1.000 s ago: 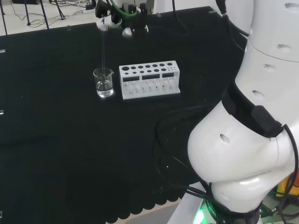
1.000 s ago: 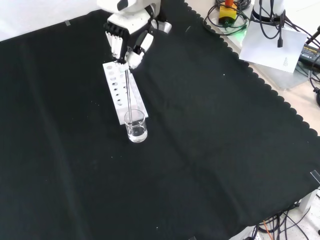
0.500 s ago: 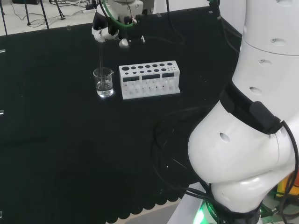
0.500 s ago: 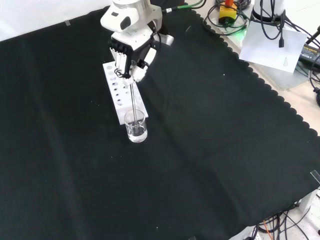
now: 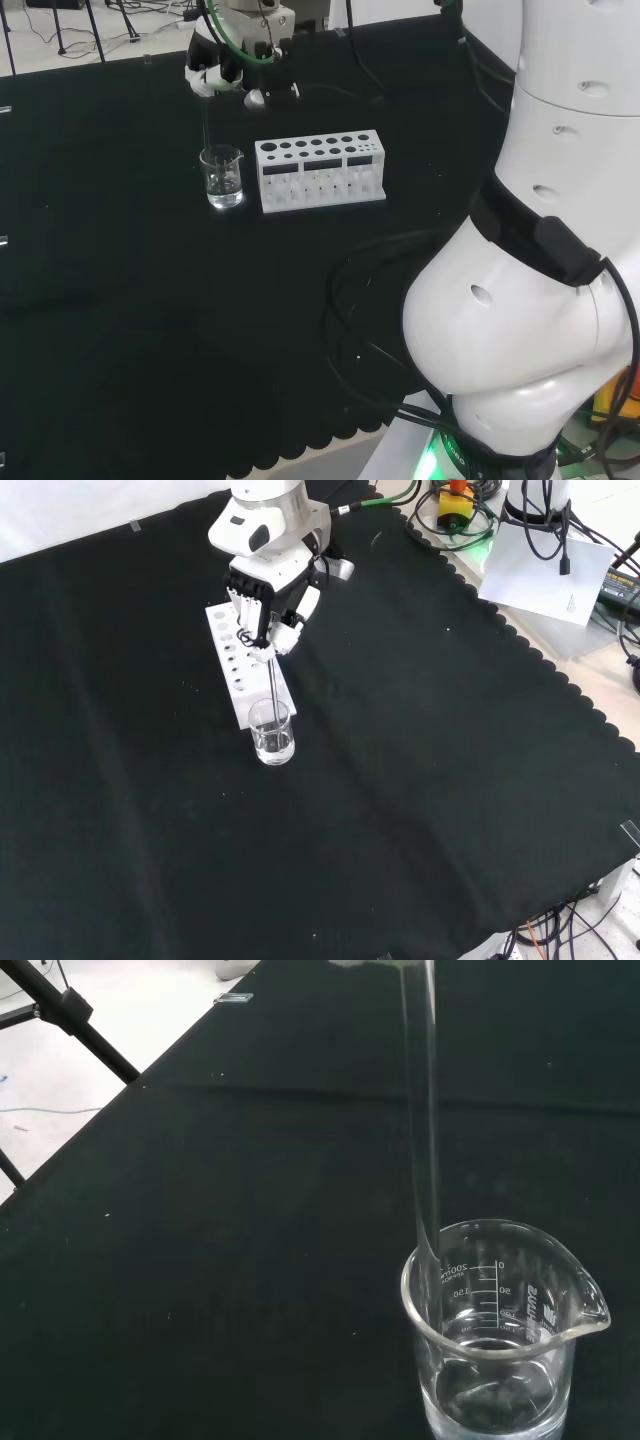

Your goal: Stir in the beaker to the left of the white test tube rack with the glass rod.

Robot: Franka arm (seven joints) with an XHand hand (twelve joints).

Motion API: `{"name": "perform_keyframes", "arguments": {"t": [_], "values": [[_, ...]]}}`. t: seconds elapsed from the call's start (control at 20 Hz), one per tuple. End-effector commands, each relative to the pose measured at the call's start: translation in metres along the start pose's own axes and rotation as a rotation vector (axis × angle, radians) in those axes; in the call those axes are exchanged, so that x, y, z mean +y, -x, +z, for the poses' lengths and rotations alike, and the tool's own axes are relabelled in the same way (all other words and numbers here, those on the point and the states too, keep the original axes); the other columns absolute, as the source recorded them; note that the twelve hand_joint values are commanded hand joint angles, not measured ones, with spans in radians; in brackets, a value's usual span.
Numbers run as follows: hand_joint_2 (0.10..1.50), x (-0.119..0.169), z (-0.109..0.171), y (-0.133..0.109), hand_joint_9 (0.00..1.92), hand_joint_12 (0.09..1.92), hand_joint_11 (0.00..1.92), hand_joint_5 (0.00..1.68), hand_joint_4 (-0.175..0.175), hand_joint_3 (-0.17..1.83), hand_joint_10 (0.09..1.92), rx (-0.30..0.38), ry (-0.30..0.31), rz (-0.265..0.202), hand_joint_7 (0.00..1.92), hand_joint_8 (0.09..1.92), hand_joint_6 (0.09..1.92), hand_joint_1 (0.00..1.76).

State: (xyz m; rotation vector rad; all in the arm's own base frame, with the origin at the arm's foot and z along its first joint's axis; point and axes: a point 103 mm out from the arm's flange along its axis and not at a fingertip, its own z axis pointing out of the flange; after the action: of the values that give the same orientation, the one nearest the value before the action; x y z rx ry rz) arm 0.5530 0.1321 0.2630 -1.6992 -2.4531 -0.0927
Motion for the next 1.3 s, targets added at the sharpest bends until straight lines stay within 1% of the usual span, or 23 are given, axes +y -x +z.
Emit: {"name": "perform_keyframes", "arguments": {"t": [0.05,0.4,0.5,0.55,0.7,0.8,1.0,1.25,1.3], "values": [[1.1,0.008,0.001,0.009,1.6,0.66,1.64,1.18,-0.175,-0.17,0.87,-0.009,0.009,0.0,1.24,0.89,0.44,1.31],[1.1,0.005,-0.007,0.035,1.6,0.66,1.64,1.18,-0.175,-0.17,0.87,-0.013,0.014,0.034,1.24,0.88,0.44,1.32],[1.1,0.001,-0.009,0.044,1.6,0.66,1.64,1.18,-0.175,-0.17,0.87,-0.01,0.018,0.047,1.24,0.88,0.44,1.32],[1.1,-0.004,-0.011,0.05,1.6,0.66,1.64,1.18,-0.175,-0.17,0.87,-0.01,0.02,0.061,1.24,0.88,0.44,1.32],[1.1,-0.012,-0.012,0.054,1.6,0.66,1.64,1.18,-0.175,-0.17,0.87,-0.009,0.018,0.071,1.24,0.88,0.44,1.32],[1.1,-0.018,-0.01,0.049,1.6,0.66,1.64,1.19,-0.175,-0.17,0.87,-0.008,0.01,0.068,1.24,0.88,0.44,1.32],[1.1,-0.03,-0.003,0.025,1.6,0.66,1.64,1.19,-0.175,-0.17,0.87,-0.012,-0.009,0.048,1.25,0.88,0.43,1.32],[1.1,-0.027,0.006,0.001,1.6,0.66,1.64,1.19,-0.175,-0.17,0.87,-0.021,-0.023,0.019,1.25,0.88,0.43,1.32],[1.1,-0.027,0.006,-0.001,1.6,0.66,1.64,1.19,-0.175,-0.17,0.86,-0.018,-0.019,0.015,1.25,0.88,0.43,1.32]]}}
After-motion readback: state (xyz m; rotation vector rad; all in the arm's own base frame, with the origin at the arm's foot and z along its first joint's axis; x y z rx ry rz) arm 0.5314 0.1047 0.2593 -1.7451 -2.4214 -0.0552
